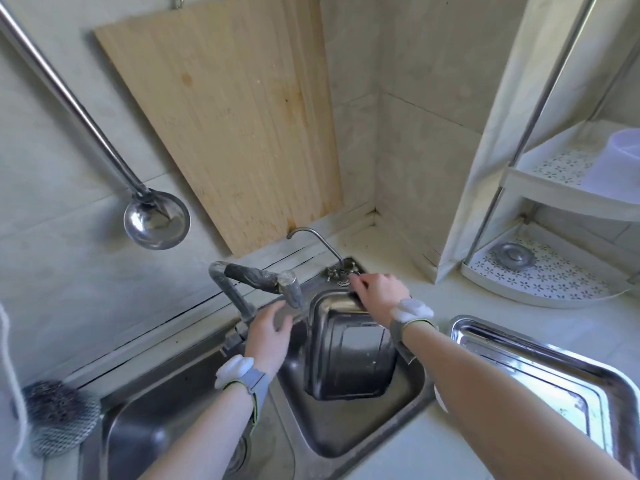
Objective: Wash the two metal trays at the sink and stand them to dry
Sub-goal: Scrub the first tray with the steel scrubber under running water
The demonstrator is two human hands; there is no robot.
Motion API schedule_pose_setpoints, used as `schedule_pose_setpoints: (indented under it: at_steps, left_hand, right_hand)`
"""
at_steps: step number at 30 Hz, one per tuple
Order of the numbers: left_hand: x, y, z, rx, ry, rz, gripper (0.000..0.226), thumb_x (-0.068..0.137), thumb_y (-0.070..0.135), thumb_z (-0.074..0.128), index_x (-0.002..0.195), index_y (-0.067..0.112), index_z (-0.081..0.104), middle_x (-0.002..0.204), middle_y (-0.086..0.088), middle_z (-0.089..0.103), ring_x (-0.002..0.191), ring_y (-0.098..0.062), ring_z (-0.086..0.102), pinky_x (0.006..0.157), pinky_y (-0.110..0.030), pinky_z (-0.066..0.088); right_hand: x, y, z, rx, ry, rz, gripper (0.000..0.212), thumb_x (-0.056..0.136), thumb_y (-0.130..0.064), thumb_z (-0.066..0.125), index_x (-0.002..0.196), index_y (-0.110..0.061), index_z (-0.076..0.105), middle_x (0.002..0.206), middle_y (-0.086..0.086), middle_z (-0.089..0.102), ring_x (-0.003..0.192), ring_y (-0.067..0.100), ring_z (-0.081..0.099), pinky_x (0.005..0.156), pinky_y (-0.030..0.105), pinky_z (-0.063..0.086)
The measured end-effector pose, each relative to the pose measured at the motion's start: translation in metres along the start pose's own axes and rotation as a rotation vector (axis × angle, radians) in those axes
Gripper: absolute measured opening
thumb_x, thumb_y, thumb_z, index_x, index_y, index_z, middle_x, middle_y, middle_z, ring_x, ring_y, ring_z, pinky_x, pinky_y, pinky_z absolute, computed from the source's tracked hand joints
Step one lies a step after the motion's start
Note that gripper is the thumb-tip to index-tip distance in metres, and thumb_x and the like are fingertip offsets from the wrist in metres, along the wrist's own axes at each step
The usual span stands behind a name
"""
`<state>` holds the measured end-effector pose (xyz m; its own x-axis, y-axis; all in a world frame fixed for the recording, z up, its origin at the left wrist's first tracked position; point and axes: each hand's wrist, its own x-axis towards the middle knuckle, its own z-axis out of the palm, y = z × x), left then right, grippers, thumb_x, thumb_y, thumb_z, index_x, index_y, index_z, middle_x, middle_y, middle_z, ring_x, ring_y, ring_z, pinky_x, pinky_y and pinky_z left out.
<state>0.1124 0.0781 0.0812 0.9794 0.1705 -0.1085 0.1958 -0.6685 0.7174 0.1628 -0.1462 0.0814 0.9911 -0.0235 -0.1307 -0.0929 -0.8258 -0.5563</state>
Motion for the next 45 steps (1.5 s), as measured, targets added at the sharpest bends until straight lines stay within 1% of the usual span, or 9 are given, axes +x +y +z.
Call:
schedule_pose_setpoints:
  at_steps: [3,9,12,17,22,29,34,42,45]
  left_hand:
    - [-0.002,0.022,0.009,0.048,-0.113,0.173,0.025,0.096,0.027,0.051,0.111,0.013,0.065,0.103,0.002,0.062,0.096,-0.013,0.056,0.084,-0.021,0.039]
    - [0.003,0.02,0.011,0.14,-0.068,0.144,0.04,0.099,0.032,0.045,0.068,0.01,0.056,0.056,-0.005,0.049,0.063,-0.029,0.048,0.061,-0.035,0.037]
    - [0.002,0.014,0.008,0.113,0.012,0.132,0.038,0.099,0.028,0.045,0.064,0.018,0.054,0.057,-0.005,0.053,0.064,-0.03,0.049,0.059,-0.033,0.035]
    - [0.0,0.016,0.0,-0.073,0.148,-0.062,0.039,0.099,0.03,0.044,0.067,0.015,0.061,0.057,-0.002,0.054,0.065,-0.03,0.049,0.061,-0.03,0.032]
    - [-0.003,0.0,-0.015,-0.234,0.265,-0.157,0.053,0.098,0.044,0.043,0.068,0.005,0.062,0.06,-0.011,0.056,0.063,-0.03,0.049,0.06,-0.031,0.035]
    - [-0.014,-0.02,-0.031,-0.493,0.272,-0.361,0.051,0.093,0.048,0.05,0.064,0.007,0.058,0.059,-0.005,0.056,0.062,-0.025,0.048,0.068,-0.035,0.042]
    - [-0.016,-0.023,-0.035,-0.683,0.319,-0.499,0.048,0.086,0.055,0.051,0.062,0.014,0.047,0.064,-0.011,0.048,0.06,-0.023,0.046,0.065,-0.032,0.039]
    - [-0.009,-0.028,-0.06,-0.507,0.004,-0.458,0.048,0.086,0.055,0.054,0.083,0.012,0.075,0.082,-0.009,0.076,0.086,-0.029,0.071,0.082,-0.037,0.051]
    - [-0.012,-0.02,-0.05,-0.458,0.022,-0.486,0.063,0.088,0.066,0.044,0.082,0.008,0.067,0.08,-0.01,0.071,0.074,-0.026,0.065,0.072,-0.033,0.048]
  right_hand:
    - [-0.009,-0.026,0.001,-0.217,-0.029,-0.244,0.046,0.1,-0.051,0.03,0.073,-0.023,0.056,0.074,-0.002,0.063,0.067,0.023,0.061,0.056,0.028,0.043]
    - [-0.018,-0.035,0.033,-0.167,0.17,-0.484,0.045,0.1,-0.042,0.031,0.081,-0.018,0.064,0.083,-0.001,0.066,0.08,0.024,0.06,0.087,0.039,0.042]
    - [-0.005,-0.002,0.038,0.054,0.197,-0.17,0.038,0.101,-0.04,0.032,0.106,-0.023,0.066,0.105,0.0,0.064,0.102,0.024,0.055,0.1,0.04,0.036]
    - [-0.009,-0.013,0.04,0.564,0.135,0.155,0.035,0.102,-0.035,0.035,0.116,-0.019,0.063,0.111,0.005,0.066,0.104,0.025,0.056,0.086,0.029,0.039]
    - [-0.012,0.027,0.048,0.495,0.032,0.377,0.04,0.098,-0.042,0.033,0.101,-0.019,0.066,0.1,0.014,0.067,0.099,0.036,0.06,0.085,0.034,0.042]
    - [-0.005,0.058,0.052,0.386,-0.052,0.413,0.043,0.099,-0.045,0.039,0.105,-0.014,0.069,0.09,0.012,0.067,0.087,0.031,0.061,0.08,0.033,0.046]
    - [-0.009,0.054,0.055,0.793,0.014,0.594,0.037,0.101,-0.035,0.04,0.107,-0.008,0.064,0.096,0.013,0.062,0.089,0.025,0.055,0.083,0.029,0.04]
    - [-0.013,0.054,0.051,0.753,-0.043,0.596,0.043,0.1,-0.038,0.041,0.109,-0.003,0.065,0.108,0.022,0.066,0.093,0.031,0.058,0.08,0.03,0.041]
    - [-0.015,0.041,0.058,0.628,-0.063,0.666,0.054,0.1,-0.041,0.036,0.121,0.003,0.06,0.123,0.025,0.061,0.115,0.038,0.056,0.098,0.036,0.04]
